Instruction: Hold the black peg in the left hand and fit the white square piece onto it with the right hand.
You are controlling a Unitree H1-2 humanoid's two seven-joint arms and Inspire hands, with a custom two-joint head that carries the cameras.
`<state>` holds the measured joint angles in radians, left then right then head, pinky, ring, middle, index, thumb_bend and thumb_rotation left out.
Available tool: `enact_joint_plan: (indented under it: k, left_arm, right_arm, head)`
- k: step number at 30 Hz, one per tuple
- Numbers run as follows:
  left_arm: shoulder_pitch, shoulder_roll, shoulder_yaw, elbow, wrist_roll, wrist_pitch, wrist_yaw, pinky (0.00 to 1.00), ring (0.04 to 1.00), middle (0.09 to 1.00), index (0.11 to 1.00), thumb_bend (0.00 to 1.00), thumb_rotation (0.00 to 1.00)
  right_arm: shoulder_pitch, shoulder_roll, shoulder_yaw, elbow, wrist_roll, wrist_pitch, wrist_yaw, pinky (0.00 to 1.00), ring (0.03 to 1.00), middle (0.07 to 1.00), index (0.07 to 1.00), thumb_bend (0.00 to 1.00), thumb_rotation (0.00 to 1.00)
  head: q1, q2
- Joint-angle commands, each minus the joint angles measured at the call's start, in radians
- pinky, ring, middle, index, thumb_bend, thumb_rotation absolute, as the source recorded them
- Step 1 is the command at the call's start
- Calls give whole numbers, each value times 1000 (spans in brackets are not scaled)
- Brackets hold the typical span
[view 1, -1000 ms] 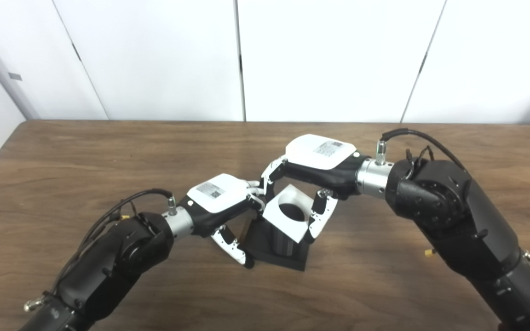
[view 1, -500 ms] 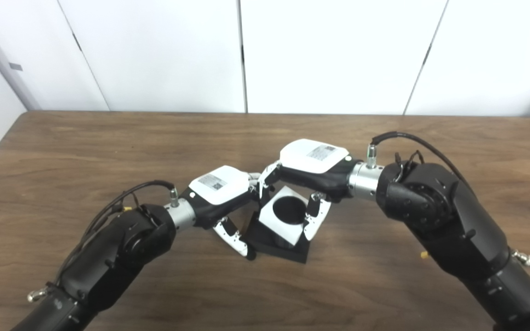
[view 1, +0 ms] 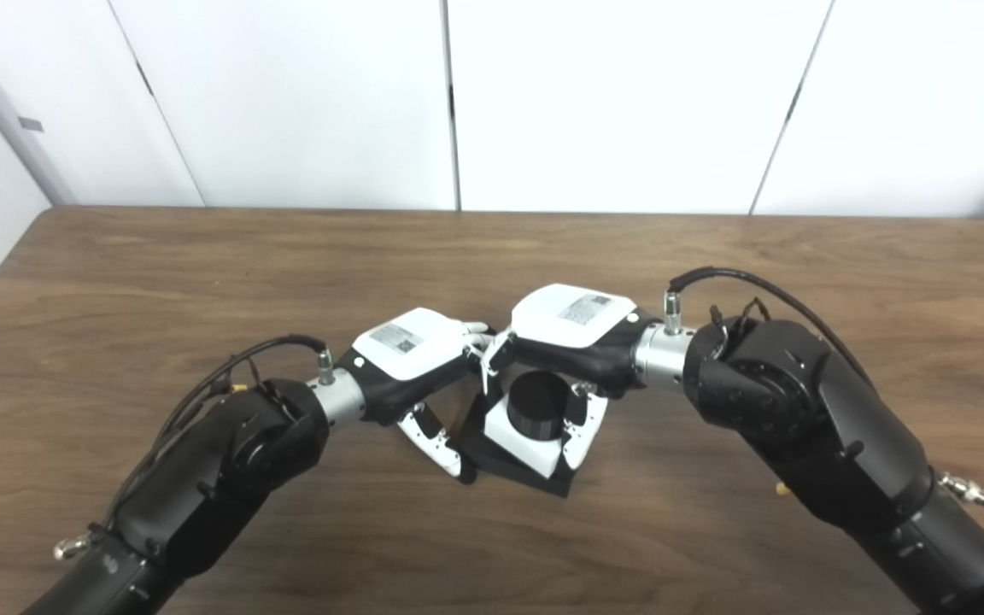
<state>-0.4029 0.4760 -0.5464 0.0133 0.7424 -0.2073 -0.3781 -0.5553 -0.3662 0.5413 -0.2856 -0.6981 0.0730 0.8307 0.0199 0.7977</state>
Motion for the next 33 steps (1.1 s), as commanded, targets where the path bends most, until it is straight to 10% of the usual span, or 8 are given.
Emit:
enact_joint_plan:
  k: [1,17,33]
  left_arm:
    - [22,-7,-39,9,48,4,-57,895,940,905,493,520,83]
    - [20,3,-34,11,42,-3,-62,897,950,894,493,520,83]
    - [22,13,-28,17,39,-18,-56,892,947,892,493,520,82]
  right_arm:
    - [-35,-9,-12,-9,-8,4,7,703,810,826,751,895,211]
    - [-39,-53,-79,-1,-15,10,17,677,823,862,847,931,167]
    - [-6,-123,-266,-4,14,48,-53,642,786,826,806,830,65]
  head:
    - [-1,1]
    - [-12,3]
    - [-25,7]
